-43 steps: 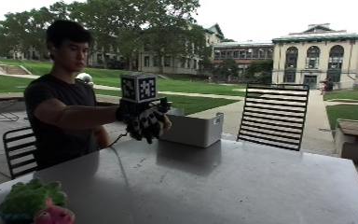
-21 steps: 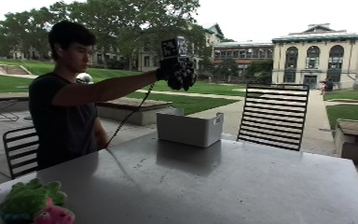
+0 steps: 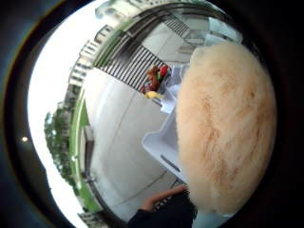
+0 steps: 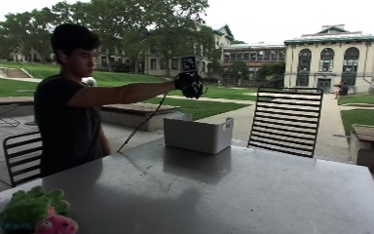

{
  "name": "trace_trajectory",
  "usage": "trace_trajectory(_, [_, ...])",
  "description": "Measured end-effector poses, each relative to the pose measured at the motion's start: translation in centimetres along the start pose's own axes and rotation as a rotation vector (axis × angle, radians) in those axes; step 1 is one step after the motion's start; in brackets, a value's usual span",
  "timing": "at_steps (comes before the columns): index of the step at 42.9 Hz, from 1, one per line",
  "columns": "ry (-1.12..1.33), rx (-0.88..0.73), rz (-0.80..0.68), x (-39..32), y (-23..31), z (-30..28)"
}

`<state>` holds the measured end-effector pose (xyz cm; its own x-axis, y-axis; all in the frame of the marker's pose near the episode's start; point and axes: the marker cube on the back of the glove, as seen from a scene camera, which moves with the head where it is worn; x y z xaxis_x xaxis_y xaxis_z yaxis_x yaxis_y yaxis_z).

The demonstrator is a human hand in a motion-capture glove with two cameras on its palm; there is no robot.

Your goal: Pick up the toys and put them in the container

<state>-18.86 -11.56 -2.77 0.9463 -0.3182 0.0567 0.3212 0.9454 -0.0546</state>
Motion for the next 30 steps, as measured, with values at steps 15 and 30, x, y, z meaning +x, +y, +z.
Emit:
trace_trajectory(15, [0.037, -0.015, -0.166, -5.4, 0.8, 3.1])
trace_trajectory(30, [0.012, -0.121, -0.110, -3.7, 0.8, 4.5])
